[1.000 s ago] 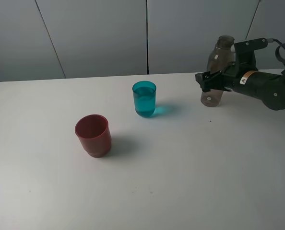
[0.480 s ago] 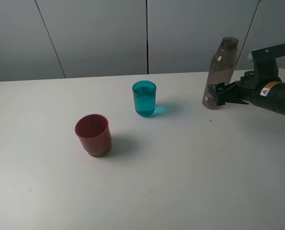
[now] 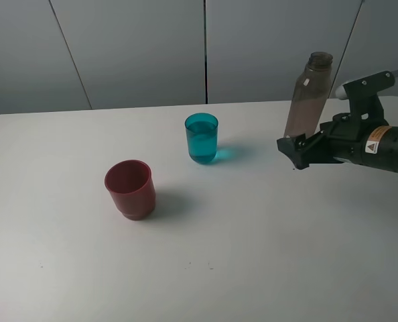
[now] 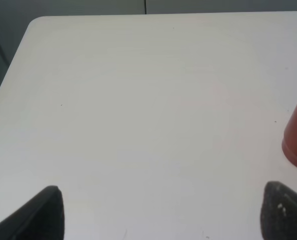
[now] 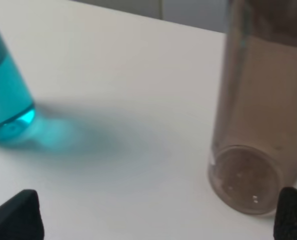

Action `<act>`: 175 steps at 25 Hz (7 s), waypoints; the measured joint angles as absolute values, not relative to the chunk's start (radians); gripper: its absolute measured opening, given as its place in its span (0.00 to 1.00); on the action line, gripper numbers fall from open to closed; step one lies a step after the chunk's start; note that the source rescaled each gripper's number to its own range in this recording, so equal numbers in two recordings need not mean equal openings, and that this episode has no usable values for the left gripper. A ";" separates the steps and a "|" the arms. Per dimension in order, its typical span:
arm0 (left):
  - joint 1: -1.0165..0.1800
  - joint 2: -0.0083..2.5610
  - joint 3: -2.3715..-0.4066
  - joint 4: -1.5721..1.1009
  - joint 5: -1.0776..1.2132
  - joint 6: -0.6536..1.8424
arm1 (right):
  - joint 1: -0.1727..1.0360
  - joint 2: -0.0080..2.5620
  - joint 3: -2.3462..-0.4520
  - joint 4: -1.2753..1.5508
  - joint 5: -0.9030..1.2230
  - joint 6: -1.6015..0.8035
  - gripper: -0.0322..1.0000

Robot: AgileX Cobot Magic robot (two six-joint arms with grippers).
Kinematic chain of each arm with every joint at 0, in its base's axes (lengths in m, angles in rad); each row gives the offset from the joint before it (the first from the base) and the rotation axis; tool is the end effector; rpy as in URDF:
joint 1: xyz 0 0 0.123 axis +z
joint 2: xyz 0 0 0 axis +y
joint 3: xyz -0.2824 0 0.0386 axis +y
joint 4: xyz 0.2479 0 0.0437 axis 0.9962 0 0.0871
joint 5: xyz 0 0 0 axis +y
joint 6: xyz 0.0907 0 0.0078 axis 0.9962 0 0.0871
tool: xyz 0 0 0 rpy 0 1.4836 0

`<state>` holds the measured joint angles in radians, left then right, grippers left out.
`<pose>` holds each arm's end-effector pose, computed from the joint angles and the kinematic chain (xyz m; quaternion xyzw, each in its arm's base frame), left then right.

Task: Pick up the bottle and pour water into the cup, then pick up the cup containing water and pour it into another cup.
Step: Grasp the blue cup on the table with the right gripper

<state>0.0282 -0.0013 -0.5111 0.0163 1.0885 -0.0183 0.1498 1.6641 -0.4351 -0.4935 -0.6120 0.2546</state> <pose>-0.0075 0.0011 0.2780 -0.0204 0.8570 0.0107 0.5149 0.2552 0.0635 0.1330 -0.1988 0.8529 0.1187 0.4679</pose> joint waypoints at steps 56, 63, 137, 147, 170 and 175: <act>0.028 -0.001 -0.511 0.016 1.088 -0.018 | 0.486 2.186 -0.868 -0.323 -0.731 0.069 1.00; 0.028 -0.001 -0.511 0.016 1.088 -0.020 | 0.486 2.190 -0.873 -0.327 -0.744 0.063 1.00; 0.028 -0.001 -0.511 0.016 1.088 -0.020 | 0.490 2.326 -1.004 -0.319 -0.789 0.064 1.00; 0.028 -0.001 -0.511 0.016 1.088 -0.020 | 0.490 2.340 -1.004 -0.277 -0.893 0.064 1.00; 0.028 -0.001 -0.511 0.016 1.088 -0.020 | 0.498 2.384 -1.043 -0.270 -0.956 0.072 1.00; 0.028 -0.001 -0.511 0.016 1.088 -0.020 | 0.500 2.389 -1.052 -0.272 -0.958 0.085 1.00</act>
<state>0.0282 -0.0013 -0.5111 0.0163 1.0885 -0.0202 0.4999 2.3889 -1.0522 -0.2716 -0.9578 0.0853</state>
